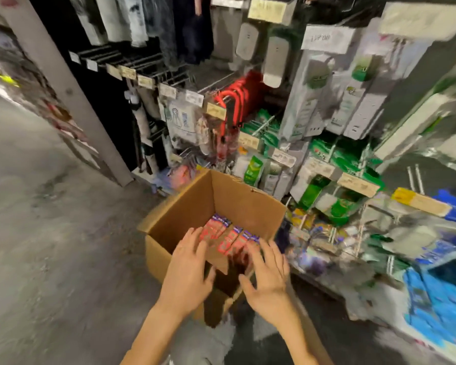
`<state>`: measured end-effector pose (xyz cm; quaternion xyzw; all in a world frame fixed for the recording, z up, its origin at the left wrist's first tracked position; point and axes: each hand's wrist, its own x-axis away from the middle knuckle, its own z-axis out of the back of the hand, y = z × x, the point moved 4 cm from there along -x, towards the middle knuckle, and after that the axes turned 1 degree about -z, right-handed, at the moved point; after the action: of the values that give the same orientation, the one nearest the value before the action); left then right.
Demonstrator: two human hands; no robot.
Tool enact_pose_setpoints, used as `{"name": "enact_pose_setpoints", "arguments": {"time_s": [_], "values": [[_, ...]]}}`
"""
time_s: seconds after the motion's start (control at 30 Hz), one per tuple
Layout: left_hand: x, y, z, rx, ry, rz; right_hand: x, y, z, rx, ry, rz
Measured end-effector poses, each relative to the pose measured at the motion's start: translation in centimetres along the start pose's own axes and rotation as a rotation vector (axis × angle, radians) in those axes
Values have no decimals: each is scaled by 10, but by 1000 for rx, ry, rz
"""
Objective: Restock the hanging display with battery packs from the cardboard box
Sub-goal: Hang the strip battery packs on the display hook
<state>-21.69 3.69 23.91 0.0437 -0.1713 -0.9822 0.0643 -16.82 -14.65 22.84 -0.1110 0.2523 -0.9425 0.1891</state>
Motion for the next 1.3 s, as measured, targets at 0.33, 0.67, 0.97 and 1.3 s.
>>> {"name": "enact_pose_setpoints", "arguments": {"time_s": [0.33,0.67,0.97,1.3], "values": [[-63,-61,-46,-47,-260,-58,-25,-14,-53,99,-115,-120],[-108,-83,-125,148,-886,276,-110,17,-90,10,-294,-161],[-161,-117,-177,-275,-843,301,-177,36,-144,-37,-341,-288],[-220,-174,-292,-279,-858,316,-227,51,-214,-93,-287,-597]]}}
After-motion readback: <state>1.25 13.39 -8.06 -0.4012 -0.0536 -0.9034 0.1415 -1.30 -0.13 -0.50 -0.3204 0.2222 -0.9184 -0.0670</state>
